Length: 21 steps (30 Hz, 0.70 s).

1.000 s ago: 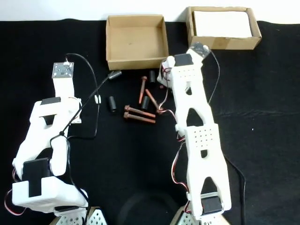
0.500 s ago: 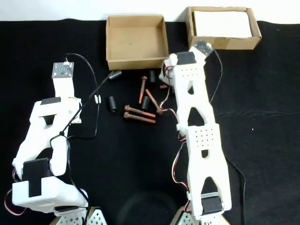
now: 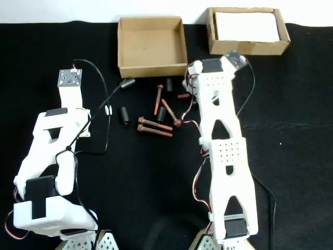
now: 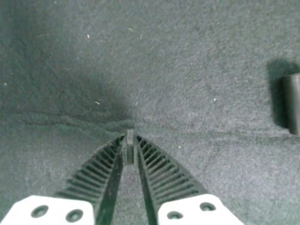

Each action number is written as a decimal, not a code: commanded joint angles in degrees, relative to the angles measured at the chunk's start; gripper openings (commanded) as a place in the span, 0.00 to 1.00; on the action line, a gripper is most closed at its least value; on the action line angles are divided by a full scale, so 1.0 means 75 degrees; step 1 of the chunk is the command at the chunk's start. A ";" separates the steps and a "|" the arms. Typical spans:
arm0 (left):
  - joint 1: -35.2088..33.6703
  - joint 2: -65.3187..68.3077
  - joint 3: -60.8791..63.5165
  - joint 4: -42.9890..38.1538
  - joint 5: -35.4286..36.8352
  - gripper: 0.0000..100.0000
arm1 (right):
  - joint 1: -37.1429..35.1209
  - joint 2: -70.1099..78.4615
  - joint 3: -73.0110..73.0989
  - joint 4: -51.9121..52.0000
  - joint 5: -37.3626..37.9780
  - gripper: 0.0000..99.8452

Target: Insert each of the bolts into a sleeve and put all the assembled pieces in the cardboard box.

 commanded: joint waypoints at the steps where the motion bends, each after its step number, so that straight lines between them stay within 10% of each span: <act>1: 0.0123 -0.0041 -0.0252 0.0023 0.0047 0.01 | 0.0088 0.0064 0.0006 0.0545 -0.0047 0.16; 21: 0.0123 -0.0029 -0.0252 0.0023 0.0035 0.01 | -0.0041 -0.1131 -0.0873 0.0674 -0.0035 0.16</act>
